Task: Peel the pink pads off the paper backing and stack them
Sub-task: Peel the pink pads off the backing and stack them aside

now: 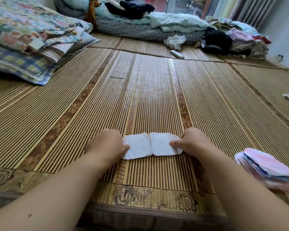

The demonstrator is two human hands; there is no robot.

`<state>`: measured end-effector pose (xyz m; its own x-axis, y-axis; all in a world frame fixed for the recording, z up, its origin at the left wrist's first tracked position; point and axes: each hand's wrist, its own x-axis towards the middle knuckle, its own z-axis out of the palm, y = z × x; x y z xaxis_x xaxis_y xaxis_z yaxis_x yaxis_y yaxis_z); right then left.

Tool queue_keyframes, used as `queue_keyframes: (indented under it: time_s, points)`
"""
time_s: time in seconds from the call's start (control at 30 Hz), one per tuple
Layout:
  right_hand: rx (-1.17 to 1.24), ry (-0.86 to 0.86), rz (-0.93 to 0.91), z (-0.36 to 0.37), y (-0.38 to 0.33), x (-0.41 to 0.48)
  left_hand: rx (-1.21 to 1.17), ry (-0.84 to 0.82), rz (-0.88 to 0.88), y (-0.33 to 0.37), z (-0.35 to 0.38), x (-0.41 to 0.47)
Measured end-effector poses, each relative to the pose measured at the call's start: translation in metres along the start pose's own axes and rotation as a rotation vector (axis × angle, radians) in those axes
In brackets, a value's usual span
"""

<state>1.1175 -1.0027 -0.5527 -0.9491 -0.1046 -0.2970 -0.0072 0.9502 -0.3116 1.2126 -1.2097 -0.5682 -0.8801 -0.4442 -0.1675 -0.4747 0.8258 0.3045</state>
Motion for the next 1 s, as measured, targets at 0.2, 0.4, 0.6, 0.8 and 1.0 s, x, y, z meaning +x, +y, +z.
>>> queue_keyframes:
  time_s: [0.2,0.4,0.6,0.8,1.0]
  points:
    - [0.206,-0.004,-0.036,-0.005,-0.001,-0.003,-0.224,0.026,0.034,0.001,-0.007,-0.002]
    - [0.818,0.024,-0.191,-0.024,-0.017,-0.024,-0.994,0.020,0.153,0.026,-0.020,-0.019]
    - [0.879,-0.039,-0.387,-0.015,-0.047,-0.043,-1.257,-0.164,0.065,0.043,-0.019,-0.021]
    - [0.885,-0.076,-0.492,-0.009,-0.047,-0.047,-1.374,-0.231,0.032,0.042,-0.020,-0.019]
    - [0.772,-0.184,-0.695,-0.009,-0.043,-0.054,-1.593,-0.346,0.029,0.039,-0.023,-0.020]
